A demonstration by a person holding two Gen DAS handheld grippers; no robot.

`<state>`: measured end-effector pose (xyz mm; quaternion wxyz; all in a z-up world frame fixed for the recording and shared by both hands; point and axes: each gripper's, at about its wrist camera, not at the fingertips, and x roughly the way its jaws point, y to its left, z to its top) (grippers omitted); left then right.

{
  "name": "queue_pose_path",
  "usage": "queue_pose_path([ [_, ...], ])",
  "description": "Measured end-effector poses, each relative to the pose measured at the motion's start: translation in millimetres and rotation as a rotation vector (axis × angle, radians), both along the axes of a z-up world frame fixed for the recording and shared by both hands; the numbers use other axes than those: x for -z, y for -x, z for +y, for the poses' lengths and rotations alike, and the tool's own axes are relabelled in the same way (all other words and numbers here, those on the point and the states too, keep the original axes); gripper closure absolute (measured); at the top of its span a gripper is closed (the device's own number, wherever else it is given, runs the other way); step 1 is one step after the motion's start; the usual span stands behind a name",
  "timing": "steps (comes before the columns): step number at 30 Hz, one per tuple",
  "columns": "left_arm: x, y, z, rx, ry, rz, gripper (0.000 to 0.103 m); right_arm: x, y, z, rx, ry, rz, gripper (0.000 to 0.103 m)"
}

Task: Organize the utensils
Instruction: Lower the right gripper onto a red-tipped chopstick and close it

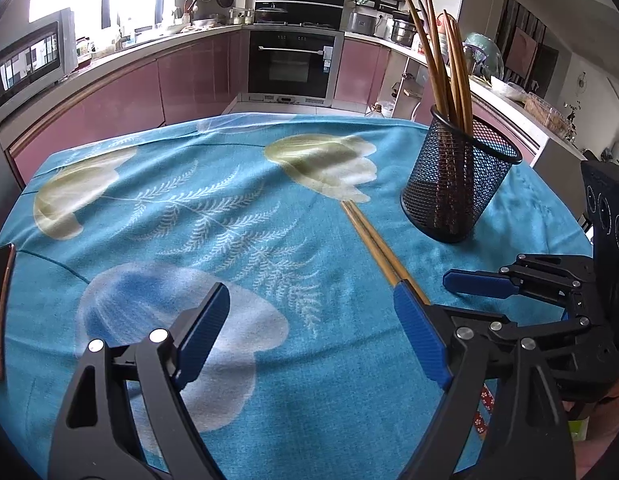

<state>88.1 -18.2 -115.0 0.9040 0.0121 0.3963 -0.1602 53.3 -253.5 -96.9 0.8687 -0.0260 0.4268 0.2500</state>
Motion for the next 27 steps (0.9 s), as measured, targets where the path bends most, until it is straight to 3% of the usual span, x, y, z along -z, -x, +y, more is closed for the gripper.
queue_pose_path([
  [7,3,-1,-10,0.027,-0.010,0.014,0.022,2,-3,-7,0.026,-0.014,0.012,0.083],
  [21,15,-19,-39,0.076,-0.058,0.074,0.031,3,-5,-18,0.038,-0.064,0.035,0.083],
  [27,19,-28,-47,0.087,-0.071,0.096,0.039,3,-3,-21,0.036,-0.068,0.037,0.084],
])
